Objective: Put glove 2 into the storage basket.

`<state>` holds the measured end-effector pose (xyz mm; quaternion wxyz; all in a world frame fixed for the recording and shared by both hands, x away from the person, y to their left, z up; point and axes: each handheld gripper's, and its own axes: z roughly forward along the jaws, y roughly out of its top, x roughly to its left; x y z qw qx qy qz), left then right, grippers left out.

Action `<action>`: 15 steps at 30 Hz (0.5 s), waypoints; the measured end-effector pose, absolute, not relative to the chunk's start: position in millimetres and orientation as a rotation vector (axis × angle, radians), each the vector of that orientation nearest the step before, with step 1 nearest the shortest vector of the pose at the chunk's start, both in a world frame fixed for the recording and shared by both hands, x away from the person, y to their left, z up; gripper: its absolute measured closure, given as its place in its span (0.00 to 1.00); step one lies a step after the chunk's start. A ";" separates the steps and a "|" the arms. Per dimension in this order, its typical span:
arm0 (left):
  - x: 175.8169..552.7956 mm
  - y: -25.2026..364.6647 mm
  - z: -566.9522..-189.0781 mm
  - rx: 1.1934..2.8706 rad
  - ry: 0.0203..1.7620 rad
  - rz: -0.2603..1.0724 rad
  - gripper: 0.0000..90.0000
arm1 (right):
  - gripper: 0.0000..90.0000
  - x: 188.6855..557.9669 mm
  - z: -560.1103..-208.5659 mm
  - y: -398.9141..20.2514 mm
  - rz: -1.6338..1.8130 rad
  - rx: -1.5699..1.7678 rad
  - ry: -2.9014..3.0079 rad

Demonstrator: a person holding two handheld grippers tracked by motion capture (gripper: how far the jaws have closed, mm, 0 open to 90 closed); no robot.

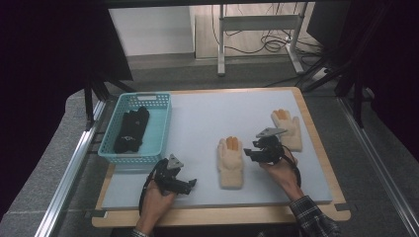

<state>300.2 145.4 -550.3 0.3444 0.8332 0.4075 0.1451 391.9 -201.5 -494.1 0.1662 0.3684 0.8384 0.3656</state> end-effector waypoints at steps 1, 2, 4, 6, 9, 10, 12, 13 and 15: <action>300.2 145.4 -550.3 2.164 1.058 0.377 0.01 | 0.59 394.7 -493.7 -208.6 1.037 1.071 2.373; 300.2 145.4 -550.3 2.164 1.059 0.377 0.01 | 0.61 397.7 -493.5 -215.8 1.033 1.089 2.358; 300.2 145.4 -550.3 2.164 1.059 0.377 0.01 | 0.65 403.2 -493.1 -231.1 1.017 1.122 2.326; 300.2 145.4 -550.3 2.163 1.059 0.377 0.01 | 0.68 409.5 -494.7 -246.9 1.002 1.179 2.299; 300.2 145.3 -550.4 2.162 1.059 0.377 0.01 | 0.71 416.6 -496.9 -268.6 0.978 1.238 2.254; 300.2 145.3 -550.4 2.162 1.059 0.378 0.01 | 0.72 418.3 -496.8 -274.8 0.971 1.257 2.240; 300.2 145.3 -550.4 2.161 1.060 0.377 0.01 | 0.73 420.3 -495.3 -285.6 0.963 1.282 2.212; 300.2 145.2 -550.5 2.160 1.060 0.377 0.01 | 0.74 421.2 -494.1 -290.2 0.959 1.292 2.201; 300.2 145.4 -550.3 2.164 1.059 0.377 0.01 | 0.75 423.3 -491.6 -298.4 0.949 1.306 2.176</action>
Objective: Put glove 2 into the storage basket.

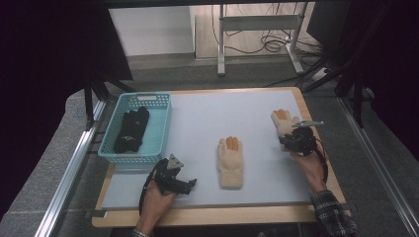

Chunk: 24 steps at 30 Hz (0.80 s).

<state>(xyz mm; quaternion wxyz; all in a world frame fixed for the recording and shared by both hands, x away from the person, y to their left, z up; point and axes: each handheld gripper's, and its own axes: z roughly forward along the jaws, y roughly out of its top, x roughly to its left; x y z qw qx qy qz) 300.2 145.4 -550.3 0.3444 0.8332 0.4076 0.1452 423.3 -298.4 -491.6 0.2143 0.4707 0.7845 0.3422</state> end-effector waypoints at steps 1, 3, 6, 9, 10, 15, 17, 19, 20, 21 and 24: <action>300.2 145.4 -550.3 2.164 1.058 0.377 0.01 | 0.75 424.9 -490.6 -302.2 0.936 1.311 2.172; 300.2 145.4 -550.4 2.163 1.058 0.378 0.01 | 0.77 428.0 -488.1 -308.9 0.912 1.319 2.155; 300.2 145.4 -550.4 2.163 1.058 0.377 0.01 | 0.78 432.8 -483.9 -318.8 0.883 1.337 2.132; 300.2 145.4 -550.3 2.163 1.058 0.378 0.01 | 0.80 439.1 -482.7 -329.6 0.851 1.371 2.104; 300.2 145.4 -550.3 2.163 1.058 0.378 0.01 | 0.80 441.1 -483.2 -333.2 0.845 1.387 2.094; 300.2 145.4 -550.4 2.163 1.058 0.378 0.01 | 0.70 450.3 -493.4 -347.3 0.836 1.445 2.077; 300.2 145.4 -550.4 2.163 1.058 0.377 0.01 | 0.67 452.0 -498.6 -348.6 0.833 1.459 2.081; 300.2 145.3 -550.4 2.163 1.058 0.378 0.01 | 0.66 452.8 -501.4 -348.7 0.829 1.468 2.080; 300.2 145.4 -550.4 2.163 1.058 0.378 0.01 | 0.65 453.5 -503.6 -349.1 0.831 1.478 2.082; 300.2 145.3 -550.4 2.163 1.058 0.378 0.01 | 0.65 454.0 -505.4 -349.5 0.840 1.485 2.078; 300.2 145.3 -550.4 2.163 1.058 0.378 0.01 | 0.71 454.2 -509.1 -349.8 0.875 1.516 2.070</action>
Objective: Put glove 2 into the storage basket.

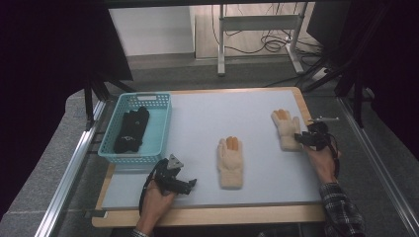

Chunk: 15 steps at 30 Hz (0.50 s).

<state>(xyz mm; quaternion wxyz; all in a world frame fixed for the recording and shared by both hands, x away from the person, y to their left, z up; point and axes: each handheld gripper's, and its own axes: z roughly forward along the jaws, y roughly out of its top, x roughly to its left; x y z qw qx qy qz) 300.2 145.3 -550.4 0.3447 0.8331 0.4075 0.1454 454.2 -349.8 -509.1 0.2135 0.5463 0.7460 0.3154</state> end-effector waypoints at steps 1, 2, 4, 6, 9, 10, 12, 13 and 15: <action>300.2 145.3 -550.4 2.163 1.058 0.377 0.01 | 0.75 454.1 -511.4 -350.1 0.903 1.526 2.067; 300.2 145.3 -550.4 2.163 1.058 0.378 0.01 | 0.79 453.7 -513.4 -350.7 0.933 1.544 2.058; 300.2 145.3 -550.4 2.164 1.058 0.378 0.01 | 0.88 453.8 -517.0 -352.6 1.004 1.583 2.049; 300.2 145.3 -550.4 2.164 1.058 0.378 0.01 | 0.91 454.0 -517.3 -352.3 1.009 1.590 2.045; 300.2 145.3 -550.4 2.164 1.058 0.378 0.01 | 0.94 453.0 -512.8 -346.8 0.937 1.537 2.059; 300.2 145.3 -550.4 2.163 1.058 0.378 0.01 | 0.95 452.6 -511.0 -344.7 0.913 1.515 2.062; 300.2 145.3 -550.4 2.164 1.058 0.378 0.01 | 0.95 450.9 -505.9 -341.5 0.898 1.492 2.059; 300.2 145.3 -550.4 2.163 1.058 0.378 0.01 | 0.95 449.9 -502.7 -340.1 0.900 1.480 2.058; 300.2 145.3 -550.4 2.163 1.058 0.378 0.01 | 0.95 447.1 -495.3 -336.3 0.901 1.453 2.056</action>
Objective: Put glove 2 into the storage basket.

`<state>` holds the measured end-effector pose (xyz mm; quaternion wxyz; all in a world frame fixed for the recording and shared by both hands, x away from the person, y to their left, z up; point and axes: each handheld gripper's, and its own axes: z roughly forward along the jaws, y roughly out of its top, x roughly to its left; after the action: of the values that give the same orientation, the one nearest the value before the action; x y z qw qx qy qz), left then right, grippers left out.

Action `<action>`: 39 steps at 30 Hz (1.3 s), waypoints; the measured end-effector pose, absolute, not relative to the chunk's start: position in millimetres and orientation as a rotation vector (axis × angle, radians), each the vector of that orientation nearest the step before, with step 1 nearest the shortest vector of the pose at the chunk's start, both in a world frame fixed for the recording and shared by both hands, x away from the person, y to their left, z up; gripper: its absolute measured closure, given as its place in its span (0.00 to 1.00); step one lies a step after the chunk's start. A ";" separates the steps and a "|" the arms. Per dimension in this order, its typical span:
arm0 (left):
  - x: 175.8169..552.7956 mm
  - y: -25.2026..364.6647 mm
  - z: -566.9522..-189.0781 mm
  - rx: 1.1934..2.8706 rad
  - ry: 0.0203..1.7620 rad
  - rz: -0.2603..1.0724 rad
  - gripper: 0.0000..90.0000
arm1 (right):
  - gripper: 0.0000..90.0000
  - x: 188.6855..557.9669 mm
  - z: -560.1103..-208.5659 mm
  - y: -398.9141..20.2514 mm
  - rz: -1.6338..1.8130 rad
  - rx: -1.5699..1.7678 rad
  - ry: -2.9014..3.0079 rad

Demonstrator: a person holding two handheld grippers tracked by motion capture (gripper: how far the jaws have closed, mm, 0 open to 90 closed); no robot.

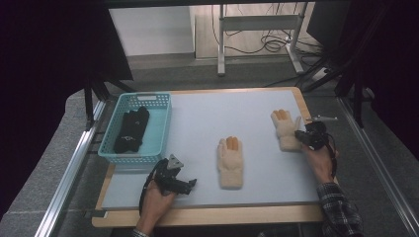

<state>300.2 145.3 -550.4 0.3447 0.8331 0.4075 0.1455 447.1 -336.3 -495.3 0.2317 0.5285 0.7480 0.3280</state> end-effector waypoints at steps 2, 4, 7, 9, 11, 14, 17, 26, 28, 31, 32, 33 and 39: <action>300.2 145.3 -550.4 2.164 1.058 0.378 0.01 | 0.95 443.5 -486.6 -331.1 0.893 1.409 2.063; 300.2 145.3 -550.4 2.163 1.058 0.378 0.01 | 0.94 439.9 -478.3 -324.1 0.882 1.363 2.069; 300.2 145.3 -550.4 2.163 1.058 0.378 0.01 | 0.94 435.3 -467.4 -311.9 0.874 1.305 2.081; 300.2 145.3 -550.4 2.163 1.059 0.378 0.01 | 0.94 432.6 -462.5 -301.9 0.879 1.277 2.095; 300.2 145.3 -550.4 2.163 1.059 0.378 0.01 | 0.93 429.6 -459.1 -290.3 0.883 1.249 2.115; 300.1 145.3 -550.4 2.163 1.059 0.378 0.01 | 0.90 426.3 -458.0 -271.0 0.896 1.201 2.158; 300.1 145.3 -550.4 2.163 1.059 0.378 0.01 | 0.82 424.7 -459.1 -252.5 0.925 1.148 2.203; 300.1 145.3 -550.4 2.163 1.058 0.378 0.01 | 0.68 435.7 -459.6 -242.6 0.989 1.155 2.228; 300.2 145.3 -550.4 2.163 1.059 0.378 0.01 | 0.67 439.0 -464.5 -245.2 0.987 1.164 2.234; 300.2 145.3 -550.4 2.163 1.058 0.378 0.01 | 0.65 443.9 -472.5 -247.3 0.992 1.158 2.253; 300.2 145.3 -550.4 2.163 1.058 0.378 0.01 | 0.64 445.6 -475.0 -247.2 0.990 1.152 2.264; 300.2 145.3 -550.4 2.163 1.058 0.378 0.01 | 0.62 447.4 -477.1 -246.7 0.994 1.148 2.276; 300.2 145.3 -550.4 2.163 1.058 0.378 0.01 | 0.51 459.6 -489.1 -240.2 0.984 1.079 2.341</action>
<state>300.2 145.3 -550.4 0.3449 0.8329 0.4076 0.1456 459.6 -240.2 -489.1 0.1901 0.3840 0.8329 0.3502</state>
